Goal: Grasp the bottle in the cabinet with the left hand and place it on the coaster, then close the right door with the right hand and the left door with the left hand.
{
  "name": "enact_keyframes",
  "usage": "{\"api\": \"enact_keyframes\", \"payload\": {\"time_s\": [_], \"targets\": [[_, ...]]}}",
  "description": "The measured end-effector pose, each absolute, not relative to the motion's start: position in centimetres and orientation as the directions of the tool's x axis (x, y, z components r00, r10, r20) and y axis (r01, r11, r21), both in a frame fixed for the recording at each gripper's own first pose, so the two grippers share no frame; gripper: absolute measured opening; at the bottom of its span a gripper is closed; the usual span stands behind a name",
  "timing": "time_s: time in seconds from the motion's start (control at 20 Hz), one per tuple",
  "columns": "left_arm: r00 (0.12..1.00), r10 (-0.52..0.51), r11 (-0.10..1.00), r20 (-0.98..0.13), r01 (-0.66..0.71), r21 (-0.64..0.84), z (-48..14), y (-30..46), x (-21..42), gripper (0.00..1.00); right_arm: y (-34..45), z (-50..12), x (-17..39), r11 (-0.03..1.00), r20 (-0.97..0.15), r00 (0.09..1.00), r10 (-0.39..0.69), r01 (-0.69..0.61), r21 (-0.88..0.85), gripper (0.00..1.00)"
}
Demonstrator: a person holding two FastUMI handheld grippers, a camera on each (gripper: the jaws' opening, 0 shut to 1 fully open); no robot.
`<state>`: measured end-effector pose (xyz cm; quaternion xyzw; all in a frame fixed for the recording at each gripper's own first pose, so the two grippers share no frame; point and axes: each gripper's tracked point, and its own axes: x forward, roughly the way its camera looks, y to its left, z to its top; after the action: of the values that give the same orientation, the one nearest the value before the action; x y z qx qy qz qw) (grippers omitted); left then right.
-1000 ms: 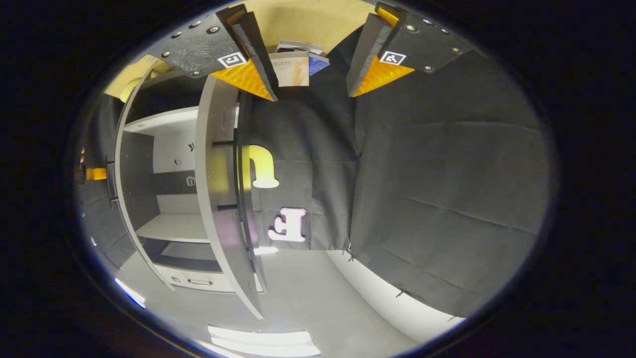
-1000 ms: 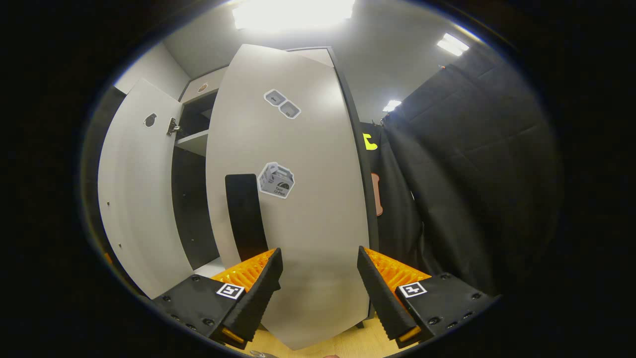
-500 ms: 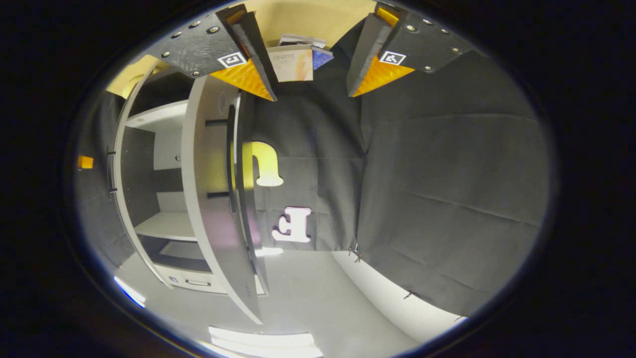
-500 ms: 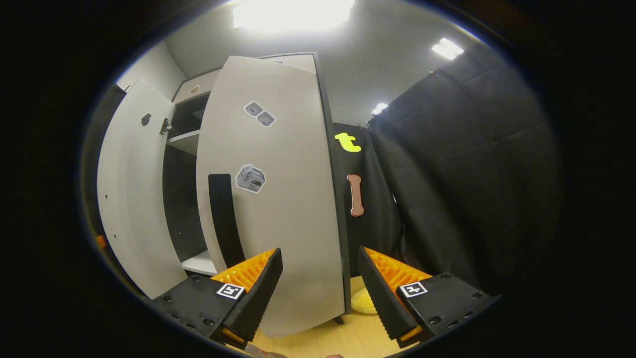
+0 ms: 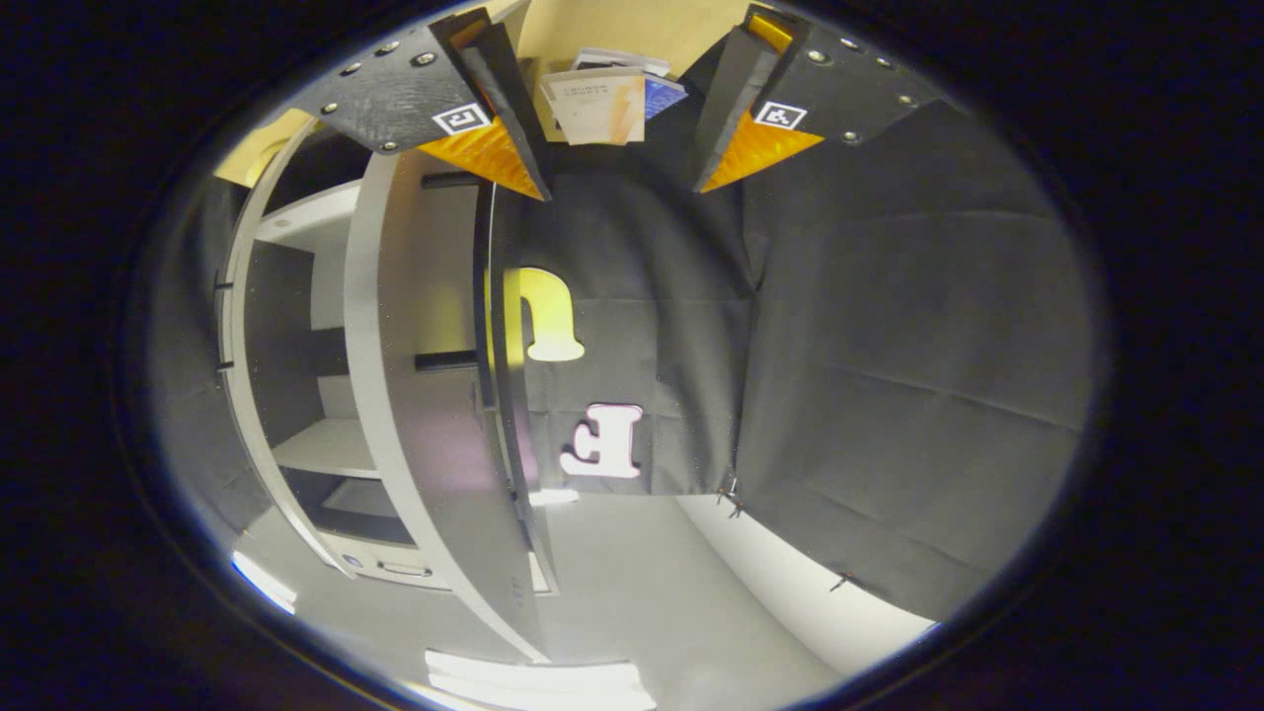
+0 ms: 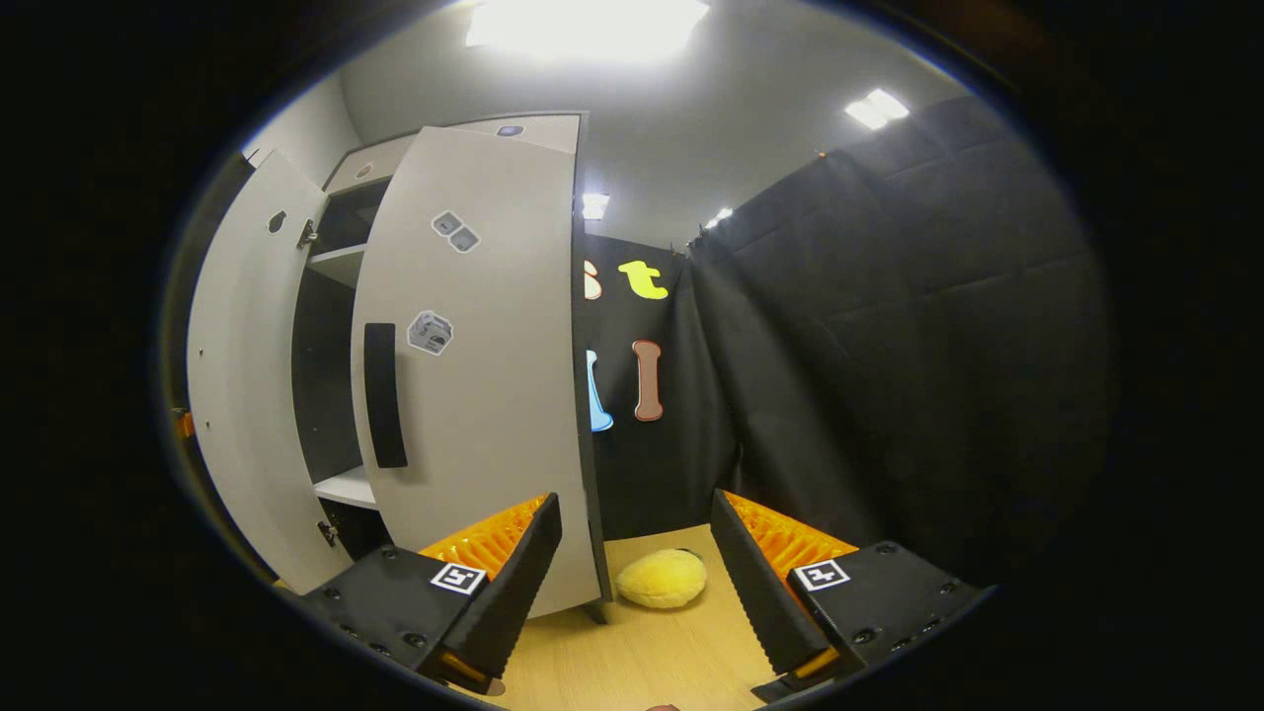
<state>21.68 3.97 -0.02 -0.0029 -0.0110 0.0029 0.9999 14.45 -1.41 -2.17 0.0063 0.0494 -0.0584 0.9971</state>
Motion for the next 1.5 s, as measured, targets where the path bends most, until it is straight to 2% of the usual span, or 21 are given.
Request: {"api": "enact_keyframes", "payload": {"time_s": [0.4, 0.45, 0.5, 0.55, 0.6, 0.65, 0.75, 0.85, 0.95, 1.5], "targets": [[0.999, -0.033, 0.999, 0.03, 0.034, -0.006, 0.2, 0.2, 20.6, 0.81, -2.5, -2.4, 13.3, 0.996, -0.108, 0.99, -0.093, 0.091, -0.018, 0.97], [0.998, -0.044, 0.999, 0.033, 0.044, -0.009, 0.3, -0.6, 20.6, 0.88, -2.5, -2.4, 13.3, 0.996, -0.109, 0.99, -0.089, 0.088, -0.02, 0.97], [0.998, -0.051, 0.999, 0.036, 0.051, -0.009, 0.4, -1.3, 20.6, 0.88, -2.5, -2.4, 13.3, 0.996, -0.112, 0.99, -0.085, 0.084, -0.017, 0.97], [0.997, -0.059, 0.998, 0.041, 0.059, -0.005, 0.3, -2.0, 20.4, 0.87, -2.5, -2.4, 13.2, 0.997, -0.114, 0.99, -0.082, 0.081, -0.013, 0.97], [0.996, -0.074, 0.997, 0.042, 0.074, -0.001, 0.4, -2.8, 20.2, 0.81, -2.5, -2.4, 13.1, 0.997, -0.115, 0.99, -0.079, 0.078, -0.011, 0.97], [0.995, -0.091, 0.996, 0.044, 0.091, 0.001, 0.6, -3.7, 20.3, 0.88, -2.6, -2.5, 12.9, 0.997, -0.119, 0.99, -0.077, 0.076, -0.009, 0.98], [0.992, -0.116, 0.993, 0.05, 0.116, -0.001, 0.6, -5.1, 20.7, 0.88, -2.5, -2.4, 12.6, 0.998, -0.123, 0.99, -0.069, 0.068, -0.006, 0.98], [0.992, -0.116, 0.993, 0.057, 0.116, 0.003, 0.7, -5.8, 21.1, 0.81, -2.8, -2.2, 12.1, 0.997, -0.12, 0.99, -0.071, 0.07, -0.015, 0.97], [0.992, -0.114, 0.993, 0.062, 0.114, 0.002, 1.0, -6.5, 21.0, 0.81, -3.2, -2.2, 11.5, 0.997, -0.122, 0.989, -0.079, 0.077, -0.028, 0.97], [0.966, -0.247, 0.967, 0.075, 0.251, -0.044, 0.9, -16.8, 23.4, 0.81, -6.3, -2.5, 9.2, 0.988, -0.14, 0.978, -0.155, 0.151, -0.036, 0.97]]}}
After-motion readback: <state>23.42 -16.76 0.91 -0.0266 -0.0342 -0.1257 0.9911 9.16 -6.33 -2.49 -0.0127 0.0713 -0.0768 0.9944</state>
